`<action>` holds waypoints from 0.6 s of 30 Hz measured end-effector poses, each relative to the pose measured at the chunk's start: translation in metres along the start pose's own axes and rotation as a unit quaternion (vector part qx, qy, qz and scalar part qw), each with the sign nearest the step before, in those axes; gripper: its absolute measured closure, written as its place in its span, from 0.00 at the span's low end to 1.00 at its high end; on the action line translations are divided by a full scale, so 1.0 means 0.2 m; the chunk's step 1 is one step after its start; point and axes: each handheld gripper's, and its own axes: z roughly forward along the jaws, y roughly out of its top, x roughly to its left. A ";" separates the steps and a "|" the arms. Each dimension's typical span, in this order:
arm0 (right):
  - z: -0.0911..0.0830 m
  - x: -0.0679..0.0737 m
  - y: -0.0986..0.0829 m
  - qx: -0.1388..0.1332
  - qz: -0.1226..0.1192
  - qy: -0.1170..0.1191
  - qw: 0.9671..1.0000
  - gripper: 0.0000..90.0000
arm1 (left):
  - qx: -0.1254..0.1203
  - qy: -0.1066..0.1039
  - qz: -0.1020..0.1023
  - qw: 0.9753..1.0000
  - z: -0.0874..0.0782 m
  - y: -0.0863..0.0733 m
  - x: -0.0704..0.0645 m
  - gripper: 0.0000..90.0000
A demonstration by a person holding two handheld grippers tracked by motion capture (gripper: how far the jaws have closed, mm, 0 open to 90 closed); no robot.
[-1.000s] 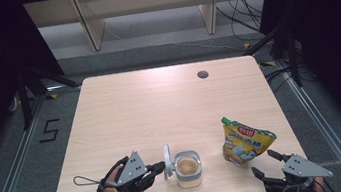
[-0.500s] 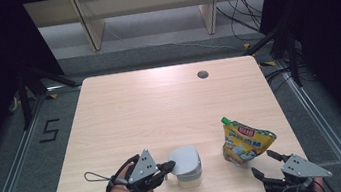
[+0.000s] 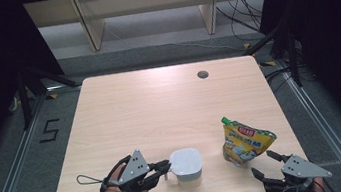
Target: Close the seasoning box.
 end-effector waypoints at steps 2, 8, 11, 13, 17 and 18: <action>0.00 0.00 0.00 -0.001 -0.002 -0.001 1.000 0.29 | 0.000 0.000 -0.003 1.000 -0.01 -0.01 0.01 0.86; 0.00 0.00 0.00 0.000 -0.003 -0.001 1.000 0.29 | 0.008 -0.004 -0.020 1.000 -0.03 -0.09 0.02 0.67; 0.00 0.01 0.00 0.006 0.006 0.005 1.000 0.29 | 0.009 -0.003 -0.031 0.999 -0.04 -0.12 0.03 0.58; 0.00 0.01 0.00 0.002 0.004 0.006 1.000 0.29 | 0.009 0.002 -0.046 0.999 -0.05 -0.14 0.04 0.54; 0.00 0.00 0.00 0.002 0.002 0.004 1.000 0.29 | 0.015 0.006 -0.058 0.998 -0.06 -0.19 0.04 0.48; 0.00 0.01 0.00 0.002 0.003 0.005 1.000 0.29 | 0.023 0.006 -0.055 0.998 -0.06 -0.20 0.04 0.47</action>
